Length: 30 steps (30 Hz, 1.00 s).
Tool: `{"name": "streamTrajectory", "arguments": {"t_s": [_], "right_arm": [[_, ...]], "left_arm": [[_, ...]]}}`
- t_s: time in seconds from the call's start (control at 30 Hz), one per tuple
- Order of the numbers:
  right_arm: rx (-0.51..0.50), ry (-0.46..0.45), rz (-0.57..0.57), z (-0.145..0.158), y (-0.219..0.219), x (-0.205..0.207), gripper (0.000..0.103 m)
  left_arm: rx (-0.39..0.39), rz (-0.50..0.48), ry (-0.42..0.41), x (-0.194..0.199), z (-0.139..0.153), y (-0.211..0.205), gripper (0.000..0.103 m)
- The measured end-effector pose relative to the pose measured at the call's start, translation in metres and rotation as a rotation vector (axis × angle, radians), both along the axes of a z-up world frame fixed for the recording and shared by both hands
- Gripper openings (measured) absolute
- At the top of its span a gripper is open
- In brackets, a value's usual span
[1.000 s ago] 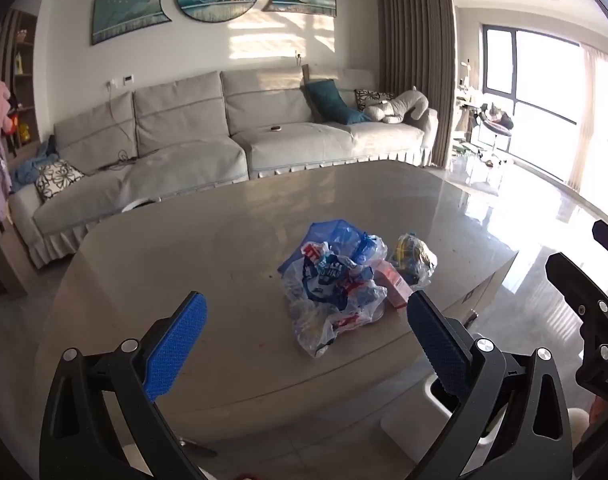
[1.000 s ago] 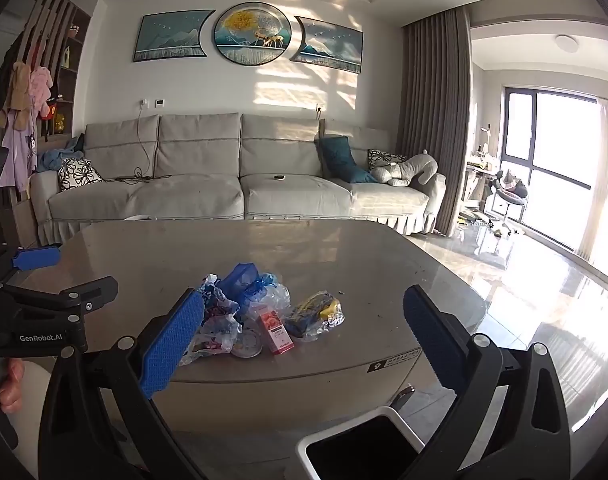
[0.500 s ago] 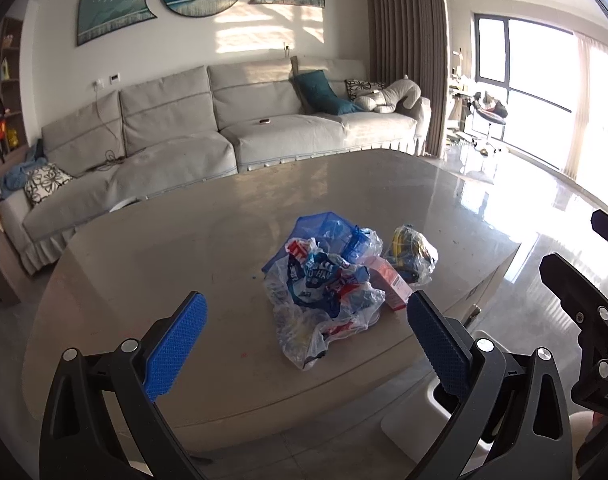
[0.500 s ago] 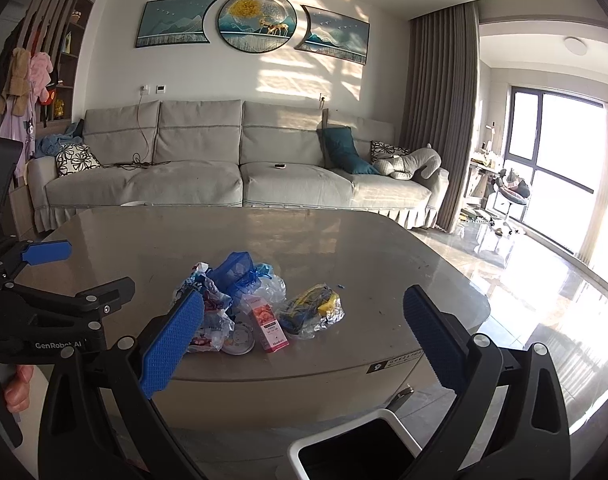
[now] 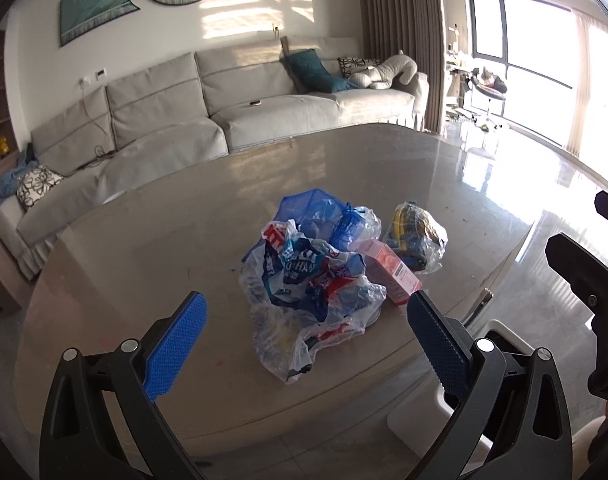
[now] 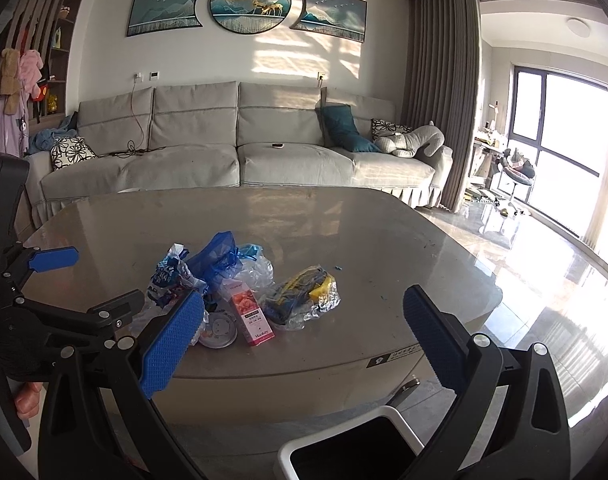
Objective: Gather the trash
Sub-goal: 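Move the left tool toward the crumpled printed plastic bag on the table, then grasp the printed plastic bag with the left tool while the right tool grasps the pink box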
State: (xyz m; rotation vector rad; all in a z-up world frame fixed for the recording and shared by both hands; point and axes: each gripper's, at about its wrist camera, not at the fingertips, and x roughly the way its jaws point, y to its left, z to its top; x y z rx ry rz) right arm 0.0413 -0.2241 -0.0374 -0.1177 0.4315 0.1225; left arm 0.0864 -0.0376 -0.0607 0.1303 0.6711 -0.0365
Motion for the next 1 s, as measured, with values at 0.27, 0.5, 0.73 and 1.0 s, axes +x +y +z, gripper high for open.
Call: {"name": "streamTrajectory", "arguments": {"t_s": [0.27, 0.5, 0.73, 1.0], "right_arm": [[0.031, 0.022, 0.012, -0.02, -0.006, 0.032, 0.099], [0.047, 0.072, 0.015, -0.039, -0.009, 0.051, 0.099], [0.078, 0.079, 0.027, -0.045, -0.005, 0.059, 0.099], [0.087, 0.095, 0.051, -0.05, 0.003, 0.062, 0.099]], "left_arm": [[0.055, -0.004, 0.033, 0.027, -0.023, -0.016, 0.099], [0.086, 0.023, 0.057, 0.053, -0.041, -0.016, 0.099], [0.071, 0.06, 0.101, 0.076, -0.062, -0.012, 0.099], [0.081, 0.051, 0.143, 0.094, -0.083, -0.01, 0.054]]}}
